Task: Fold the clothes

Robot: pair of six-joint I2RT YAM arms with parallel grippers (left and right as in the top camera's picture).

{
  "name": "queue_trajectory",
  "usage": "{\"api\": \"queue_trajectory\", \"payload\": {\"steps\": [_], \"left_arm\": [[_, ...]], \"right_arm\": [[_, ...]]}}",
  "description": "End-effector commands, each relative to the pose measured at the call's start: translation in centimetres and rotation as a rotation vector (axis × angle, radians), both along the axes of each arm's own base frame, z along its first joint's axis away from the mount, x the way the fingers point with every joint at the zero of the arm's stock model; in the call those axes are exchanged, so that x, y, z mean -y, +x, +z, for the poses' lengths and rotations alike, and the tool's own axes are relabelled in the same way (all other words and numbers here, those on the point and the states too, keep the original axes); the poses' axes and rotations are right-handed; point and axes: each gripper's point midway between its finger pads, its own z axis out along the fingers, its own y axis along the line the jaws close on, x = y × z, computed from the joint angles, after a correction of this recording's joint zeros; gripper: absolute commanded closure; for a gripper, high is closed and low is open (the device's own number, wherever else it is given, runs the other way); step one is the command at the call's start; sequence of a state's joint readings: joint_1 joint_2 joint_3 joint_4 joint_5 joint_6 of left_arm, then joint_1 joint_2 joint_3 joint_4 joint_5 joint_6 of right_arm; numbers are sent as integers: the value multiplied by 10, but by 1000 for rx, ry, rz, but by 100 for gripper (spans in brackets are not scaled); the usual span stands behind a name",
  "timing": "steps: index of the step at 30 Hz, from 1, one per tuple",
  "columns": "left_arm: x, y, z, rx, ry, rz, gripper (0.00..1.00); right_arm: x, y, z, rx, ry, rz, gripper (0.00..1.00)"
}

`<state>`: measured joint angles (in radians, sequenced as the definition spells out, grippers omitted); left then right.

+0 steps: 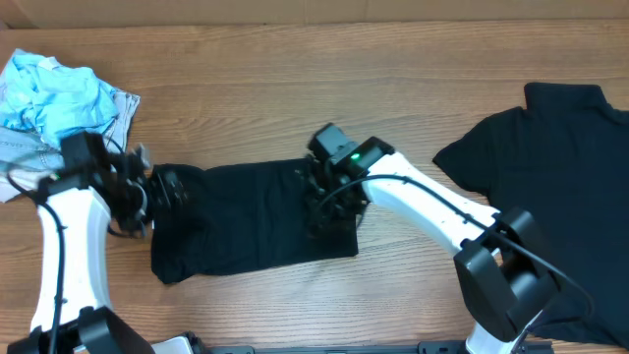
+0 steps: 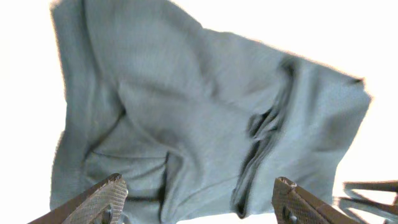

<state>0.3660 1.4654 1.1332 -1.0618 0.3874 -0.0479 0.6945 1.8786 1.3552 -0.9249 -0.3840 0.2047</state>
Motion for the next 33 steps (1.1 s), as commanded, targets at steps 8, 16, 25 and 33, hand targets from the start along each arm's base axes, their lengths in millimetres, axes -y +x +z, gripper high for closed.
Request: {"api": "queue_trajectory", "payload": {"steps": [8,16,25,33], "left_arm": [[-5,32,97,179,46,-28,18],[-8,24,94,139,73,-31,18],[-10,21,92,119,81,-20,18],[-8,15,90,95,73,-22,17]], "right_arm": [[-65,30,-6,179,44,-208,65],[-89,31,2,223,73,-167,64],[-98,44,42,350,4,-163,60],[-113,51,-6,337,-22,-167,51]]}}
